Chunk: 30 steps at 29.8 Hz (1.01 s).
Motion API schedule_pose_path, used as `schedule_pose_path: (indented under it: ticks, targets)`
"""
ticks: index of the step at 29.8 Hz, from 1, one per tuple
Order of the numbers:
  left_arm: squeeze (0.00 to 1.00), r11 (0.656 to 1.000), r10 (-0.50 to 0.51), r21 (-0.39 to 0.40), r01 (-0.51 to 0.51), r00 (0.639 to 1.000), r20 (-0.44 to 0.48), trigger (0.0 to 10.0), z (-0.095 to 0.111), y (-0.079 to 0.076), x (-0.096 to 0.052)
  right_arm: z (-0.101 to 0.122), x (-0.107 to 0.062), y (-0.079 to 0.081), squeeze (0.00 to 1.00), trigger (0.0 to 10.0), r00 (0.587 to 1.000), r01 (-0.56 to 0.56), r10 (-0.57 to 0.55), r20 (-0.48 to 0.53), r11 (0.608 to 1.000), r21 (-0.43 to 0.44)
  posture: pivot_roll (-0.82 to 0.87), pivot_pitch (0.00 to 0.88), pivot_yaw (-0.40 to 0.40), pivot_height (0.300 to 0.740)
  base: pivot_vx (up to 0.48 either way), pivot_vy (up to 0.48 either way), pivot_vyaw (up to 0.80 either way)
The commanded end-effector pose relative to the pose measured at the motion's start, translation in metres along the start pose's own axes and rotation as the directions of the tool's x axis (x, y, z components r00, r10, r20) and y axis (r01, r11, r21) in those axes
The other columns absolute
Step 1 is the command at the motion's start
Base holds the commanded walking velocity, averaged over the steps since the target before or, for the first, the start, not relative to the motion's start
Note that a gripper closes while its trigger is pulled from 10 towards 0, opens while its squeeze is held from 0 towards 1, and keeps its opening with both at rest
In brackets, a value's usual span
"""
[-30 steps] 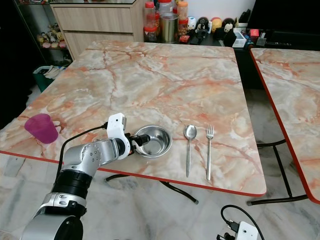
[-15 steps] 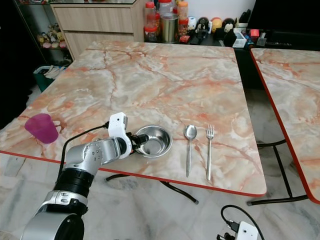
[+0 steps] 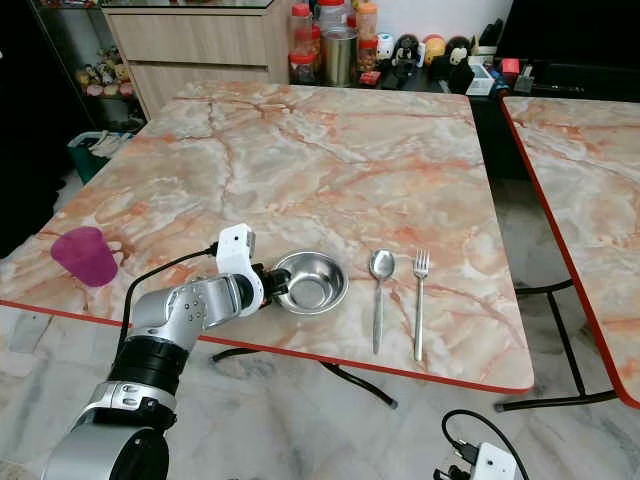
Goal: Setting the table
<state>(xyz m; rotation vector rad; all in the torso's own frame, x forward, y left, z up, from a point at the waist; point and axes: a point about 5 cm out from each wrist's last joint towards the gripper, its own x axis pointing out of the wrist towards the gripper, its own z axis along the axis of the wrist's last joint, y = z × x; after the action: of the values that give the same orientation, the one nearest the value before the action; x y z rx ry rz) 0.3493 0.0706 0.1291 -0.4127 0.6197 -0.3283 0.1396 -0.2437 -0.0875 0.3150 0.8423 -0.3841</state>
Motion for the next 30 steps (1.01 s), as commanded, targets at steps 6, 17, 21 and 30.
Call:
schedule_pose_path:
  ticks: [6, 17, 21, 30]
  targets:
    - [0.0, 1.0, 0.016, 0.02, -0.016, 1.0, -0.008, 0.0, 0.0, 0.0, 0.0, -0.003, -0.001, 0.0, 0.0, 10.0, 1.0, 0.005, -0.005, -0.006, 1.0, 0.014, 0.06, 0.04, 0.022, 0.74, 0.0, 0.0, 0.0]
    - [0.0, 1.0, 0.007, 0.008, -0.007, 1.0, -0.014, 0.0, -0.009, -0.005, 0.0, -0.003, -0.001, -0.001, 0.0, 10.0, 1.0, 0.005, -0.005, -0.009, 1.0, 0.002, 0.06, 0.01, 0.015, 0.74, 0.0, 0.0, 0.0]
    - [0.0, 0.999, 0.001, -0.036, 0.002, 0.997, 0.083, 0.0, 0.0, -0.006, -0.003, -0.004, -0.002, -0.003, 0.0, 10.0, 1.0, 0.007, -0.007, -0.009, 1.0, -0.003, 0.06, 0.006, 0.007, 0.74, 0.0, 0.0, 0.0]
    - [0.0, 0.999, -0.032, 0.011, 0.031, 0.873, 0.486, 10.0, 0.047, -0.006, -0.029, -0.003, -0.002, -0.007, 0.0, 10.0, 1.0, 0.022, -0.022, 0.004, 1.0, -0.005, 0.06, 0.011, -0.007, 0.74, 0.0, 0.0, 0.0]
